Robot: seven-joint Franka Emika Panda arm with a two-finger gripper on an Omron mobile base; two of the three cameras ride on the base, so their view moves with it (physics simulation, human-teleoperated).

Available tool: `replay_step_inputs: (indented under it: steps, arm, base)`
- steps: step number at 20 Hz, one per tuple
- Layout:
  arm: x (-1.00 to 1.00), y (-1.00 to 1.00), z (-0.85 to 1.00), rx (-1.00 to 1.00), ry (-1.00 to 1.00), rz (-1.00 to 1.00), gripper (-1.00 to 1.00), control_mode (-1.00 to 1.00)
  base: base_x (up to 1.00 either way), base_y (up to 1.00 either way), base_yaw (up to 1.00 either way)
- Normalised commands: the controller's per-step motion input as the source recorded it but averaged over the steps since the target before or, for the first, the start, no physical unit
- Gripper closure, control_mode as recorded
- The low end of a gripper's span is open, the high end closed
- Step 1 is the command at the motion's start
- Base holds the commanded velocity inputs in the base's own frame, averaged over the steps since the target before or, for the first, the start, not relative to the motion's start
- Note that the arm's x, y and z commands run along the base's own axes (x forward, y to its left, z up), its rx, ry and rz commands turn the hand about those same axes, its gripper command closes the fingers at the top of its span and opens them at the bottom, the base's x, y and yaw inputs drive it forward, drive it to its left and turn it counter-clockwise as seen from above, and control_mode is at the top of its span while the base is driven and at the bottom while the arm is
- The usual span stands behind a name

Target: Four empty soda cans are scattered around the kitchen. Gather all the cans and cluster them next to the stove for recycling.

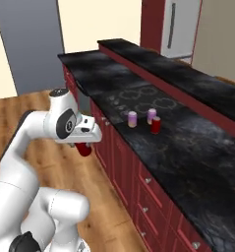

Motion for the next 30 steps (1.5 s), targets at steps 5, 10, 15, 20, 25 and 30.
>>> replay_step_inputs:
  steps: [5, 10, 15, 20, 25, 30]
  arm:
    - [0.00, 0.00, 0.00, 0.00, 0.00, 0.00, 1.00, 1.00]
    - [0.00, 0.00, 0.00, 0.00, 0.00, 0.00, 1.00, 1.00]
    - [0.00, 0.00, 0.00, 0.00, 0.00, 0.00, 1.00, 1.00]
    - [0.00, 0.00, 0.00, 0.00, 0.00, 0.00, 1.00, 1.00]
    - [0.00, 0.00, 0.00, 0.00, 0.00, 0.00, 1.00, 1.00]
    - [0.00, 0.00, 0.00, 0.00, 0.00, 0.00, 1.00, 1.00]
  base:
    - [0.61, 0.14, -0.27]
    - [0.85, 0.37, -0.21]
    - [0.50, 0.33, -0.33]
    - [0.00, 0.01, -0.50]
    - [0.00, 0.02, -0.50]
    - [0.10, 0.16, -0.45]
